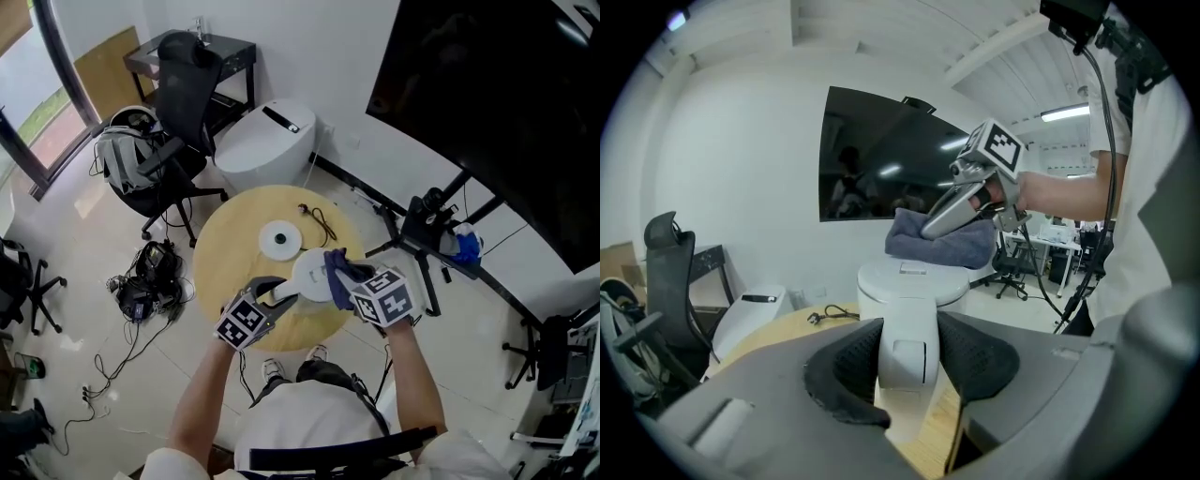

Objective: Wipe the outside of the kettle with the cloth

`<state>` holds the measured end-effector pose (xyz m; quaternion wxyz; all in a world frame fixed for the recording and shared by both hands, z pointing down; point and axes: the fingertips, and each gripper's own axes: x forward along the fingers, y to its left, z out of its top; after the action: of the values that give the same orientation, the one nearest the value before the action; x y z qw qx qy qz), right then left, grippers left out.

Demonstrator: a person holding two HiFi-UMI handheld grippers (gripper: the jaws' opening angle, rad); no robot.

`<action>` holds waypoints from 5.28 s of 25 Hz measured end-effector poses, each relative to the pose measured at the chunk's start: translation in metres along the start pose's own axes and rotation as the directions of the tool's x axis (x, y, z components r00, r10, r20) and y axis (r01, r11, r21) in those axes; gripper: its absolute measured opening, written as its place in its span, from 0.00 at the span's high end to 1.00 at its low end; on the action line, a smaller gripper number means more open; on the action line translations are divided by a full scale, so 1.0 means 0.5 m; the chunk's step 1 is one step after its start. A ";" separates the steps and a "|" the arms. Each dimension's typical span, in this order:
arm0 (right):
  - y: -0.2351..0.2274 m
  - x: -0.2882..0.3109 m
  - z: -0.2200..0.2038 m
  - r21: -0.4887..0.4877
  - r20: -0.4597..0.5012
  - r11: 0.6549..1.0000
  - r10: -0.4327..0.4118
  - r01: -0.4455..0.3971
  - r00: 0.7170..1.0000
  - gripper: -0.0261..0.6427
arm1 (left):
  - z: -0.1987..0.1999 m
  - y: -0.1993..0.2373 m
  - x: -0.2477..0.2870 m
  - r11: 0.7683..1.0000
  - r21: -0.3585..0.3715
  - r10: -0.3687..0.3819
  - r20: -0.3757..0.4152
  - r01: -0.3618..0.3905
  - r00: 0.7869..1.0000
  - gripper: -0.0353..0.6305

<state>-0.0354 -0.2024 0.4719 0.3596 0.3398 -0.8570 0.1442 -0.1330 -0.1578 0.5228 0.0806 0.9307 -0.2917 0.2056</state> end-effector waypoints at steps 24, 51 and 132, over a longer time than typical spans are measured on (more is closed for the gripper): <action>0.179 0.044 0.039 -0.106 -0.022 0.986 0.127 -0.129 0.992 0.84 | -0.003 -0.023 0.004 0.991 -0.062 0.115 -0.028 -0.117 0.993 0.68; 0.197 0.094 -0.156 0.127 0.178 0.976 0.155 -0.179 0.972 0.84 | 0.006 -0.012 -0.004 0.994 -0.057 0.092 -0.062 -0.095 0.994 0.69; 0.065 0.078 -0.269 -0.037 -0.044 0.996 -0.080 0.079 0.996 0.84 | -0.008 0.039 -0.013 0.878 0.221 -0.309 -0.414 0.424 0.856 0.69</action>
<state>-0.0080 -0.1315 0.5938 0.3903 0.3638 -0.8369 0.1220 -0.1502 -0.1693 0.5242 0.0272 0.9153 -0.0510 0.3986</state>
